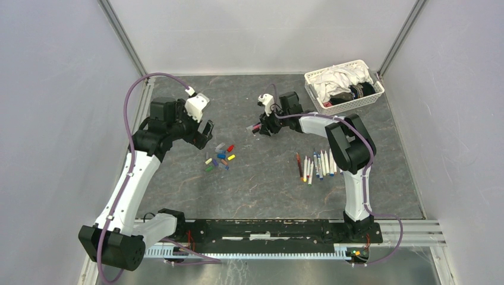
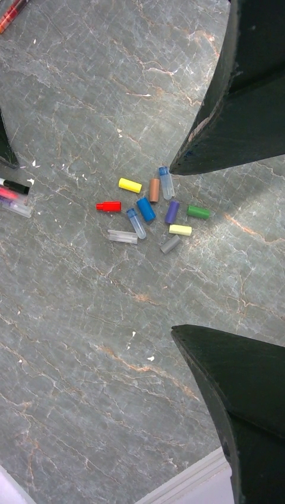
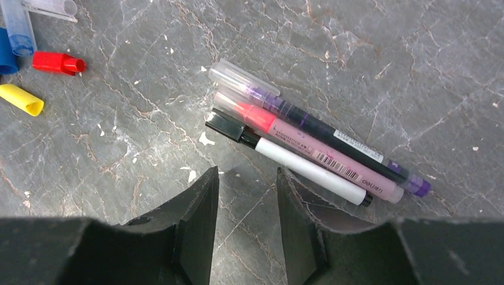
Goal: Open the pen caps
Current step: Pick up the pen from the center of the board.
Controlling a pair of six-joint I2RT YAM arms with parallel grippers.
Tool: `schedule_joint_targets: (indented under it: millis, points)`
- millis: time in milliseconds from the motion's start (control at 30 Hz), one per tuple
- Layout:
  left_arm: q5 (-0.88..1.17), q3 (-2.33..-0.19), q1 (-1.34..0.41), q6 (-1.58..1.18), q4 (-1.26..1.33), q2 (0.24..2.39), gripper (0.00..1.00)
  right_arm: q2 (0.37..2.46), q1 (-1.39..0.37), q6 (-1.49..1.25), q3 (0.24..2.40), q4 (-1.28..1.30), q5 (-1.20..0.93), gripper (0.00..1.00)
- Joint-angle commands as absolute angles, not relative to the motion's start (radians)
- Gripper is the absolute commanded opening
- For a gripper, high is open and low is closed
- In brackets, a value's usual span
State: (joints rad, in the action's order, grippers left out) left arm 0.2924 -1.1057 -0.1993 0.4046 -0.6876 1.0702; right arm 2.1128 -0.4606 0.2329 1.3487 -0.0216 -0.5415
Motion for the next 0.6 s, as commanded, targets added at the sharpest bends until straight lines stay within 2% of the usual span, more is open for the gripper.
schedule_joint_targets:
  millis: [0,267,567]
  points:
    - [0.317,-1.104,-0.198,0.426,-0.689,1.061,1.0,2.125,-0.447,0.242,1.339,-0.034,-0.546,0.45]
    - [0.326,-1.1,-0.198,0.431,-0.698,1.058,1.0,2.057,-0.445,0.239,1.303,-0.078,-0.681,0.43]
    - [0.346,-1.105,-0.198,0.433,-0.693,1.075,1.0,2.093,-0.443,0.241,1.42,-0.039,-0.702,0.43]
